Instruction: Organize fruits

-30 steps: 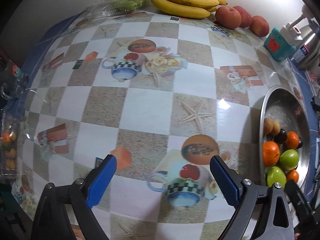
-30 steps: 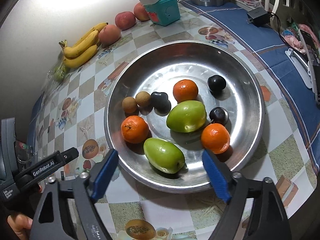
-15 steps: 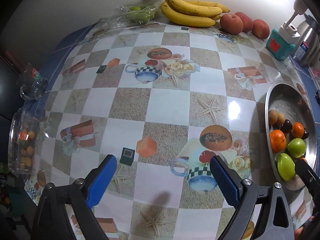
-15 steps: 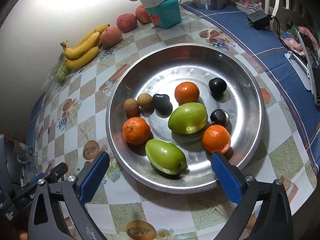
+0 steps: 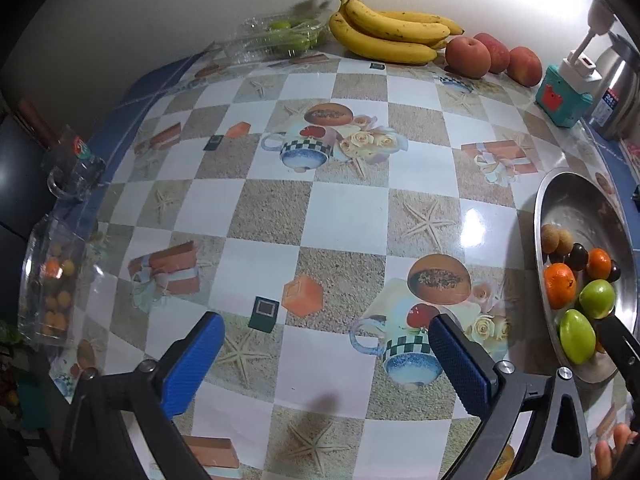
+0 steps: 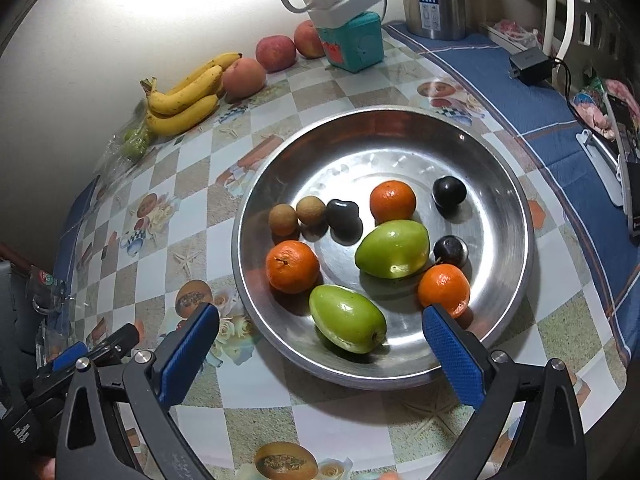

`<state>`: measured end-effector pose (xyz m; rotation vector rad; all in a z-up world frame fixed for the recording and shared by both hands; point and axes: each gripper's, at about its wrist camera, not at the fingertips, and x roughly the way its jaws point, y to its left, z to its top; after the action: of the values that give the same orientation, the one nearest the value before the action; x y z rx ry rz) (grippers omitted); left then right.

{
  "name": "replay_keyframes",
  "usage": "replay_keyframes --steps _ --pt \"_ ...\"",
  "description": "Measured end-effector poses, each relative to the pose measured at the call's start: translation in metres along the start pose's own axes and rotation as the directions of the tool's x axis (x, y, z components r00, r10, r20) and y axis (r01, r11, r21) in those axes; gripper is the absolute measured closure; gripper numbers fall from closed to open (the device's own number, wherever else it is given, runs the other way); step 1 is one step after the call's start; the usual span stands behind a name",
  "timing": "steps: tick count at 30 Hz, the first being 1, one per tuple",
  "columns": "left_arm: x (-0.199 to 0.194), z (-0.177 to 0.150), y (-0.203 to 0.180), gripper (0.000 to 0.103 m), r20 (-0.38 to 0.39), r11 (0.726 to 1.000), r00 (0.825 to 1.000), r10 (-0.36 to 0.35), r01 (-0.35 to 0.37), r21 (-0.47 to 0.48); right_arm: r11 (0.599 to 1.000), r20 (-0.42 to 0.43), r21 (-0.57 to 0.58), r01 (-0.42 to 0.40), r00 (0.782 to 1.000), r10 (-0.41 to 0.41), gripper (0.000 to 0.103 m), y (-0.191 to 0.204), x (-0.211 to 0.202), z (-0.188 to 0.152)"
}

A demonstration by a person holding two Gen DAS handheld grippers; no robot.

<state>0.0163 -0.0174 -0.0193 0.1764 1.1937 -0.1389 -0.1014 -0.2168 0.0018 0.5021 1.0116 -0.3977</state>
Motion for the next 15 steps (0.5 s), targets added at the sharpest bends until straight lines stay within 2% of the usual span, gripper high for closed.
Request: replay_keyframes --steps 3,8,15 --pt "0.0 -0.001 0.004 0.0 -0.007 0.999 1.0 -0.028 0.028 -0.027 1.0 0.013 -0.002 -0.001 1.0 0.001 0.002 0.0 -0.002 0.0" --pt "-0.004 -0.002 0.006 0.0 -0.021 1.0 1.0 -0.014 0.013 -0.028 1.0 0.027 -0.001 -0.001 1.0 0.001 0.002 0.0 -0.006 0.0" --pt "-0.023 -0.007 0.005 0.0 0.038 1.0 0.999 -0.021 0.021 -0.003 1.0 0.025 0.007 0.006 1.0 -0.006 0.002 -0.001 -0.008 -0.002"
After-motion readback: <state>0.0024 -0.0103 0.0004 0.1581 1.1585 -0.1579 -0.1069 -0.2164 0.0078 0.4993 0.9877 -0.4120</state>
